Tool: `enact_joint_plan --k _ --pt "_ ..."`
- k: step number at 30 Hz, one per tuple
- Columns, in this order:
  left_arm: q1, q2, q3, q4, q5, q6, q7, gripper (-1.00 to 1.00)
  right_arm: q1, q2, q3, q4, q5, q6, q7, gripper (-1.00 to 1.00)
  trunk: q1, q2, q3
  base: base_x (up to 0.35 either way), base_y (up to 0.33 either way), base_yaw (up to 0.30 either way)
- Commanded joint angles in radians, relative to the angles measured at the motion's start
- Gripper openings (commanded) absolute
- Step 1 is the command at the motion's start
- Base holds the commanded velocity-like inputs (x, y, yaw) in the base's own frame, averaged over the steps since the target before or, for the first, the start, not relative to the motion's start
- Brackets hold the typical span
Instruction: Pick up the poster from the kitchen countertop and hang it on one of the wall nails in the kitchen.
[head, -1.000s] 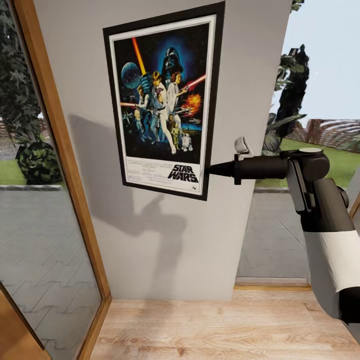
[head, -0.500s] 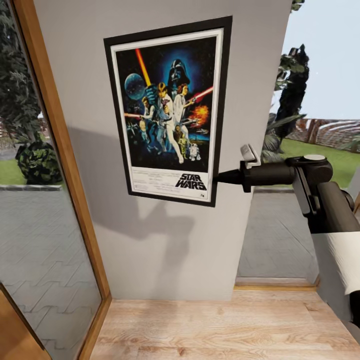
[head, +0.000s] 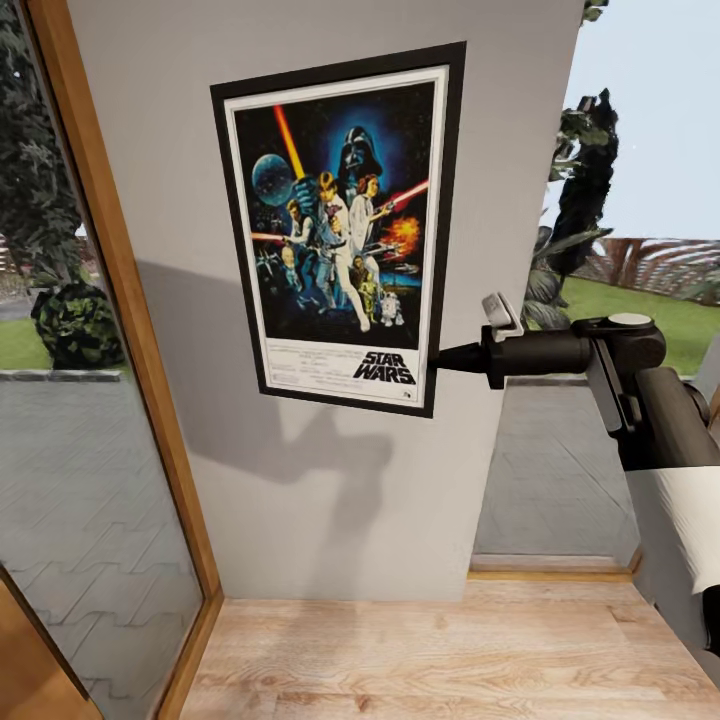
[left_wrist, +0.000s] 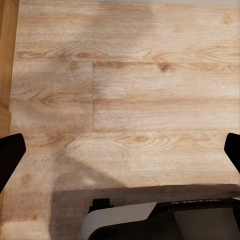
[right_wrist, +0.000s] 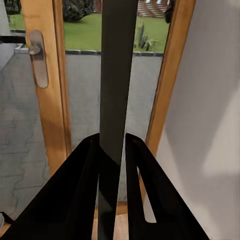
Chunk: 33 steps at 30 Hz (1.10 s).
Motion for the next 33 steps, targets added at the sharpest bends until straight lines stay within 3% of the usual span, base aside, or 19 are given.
enact_joint_plan --k 1,33 --pt "0.001 -0.001 0.007 -0.001 -0.007 -0.002 -0.008 1.00 0.000 -0.001 0.002 0.000 -0.007 0.013 0.001 -1.00 0.000 -0.001 0.000 0.000 0.000 0.000" --pt "0.000 -0.001 0.007 -0.001 -0.007 0.000 -0.008 1.00 0.000 0.000 0.000 0.024 -0.004 -0.015 0.000 -1.00 0.000 -0.001 0.000 0.037 0.000 0.000"
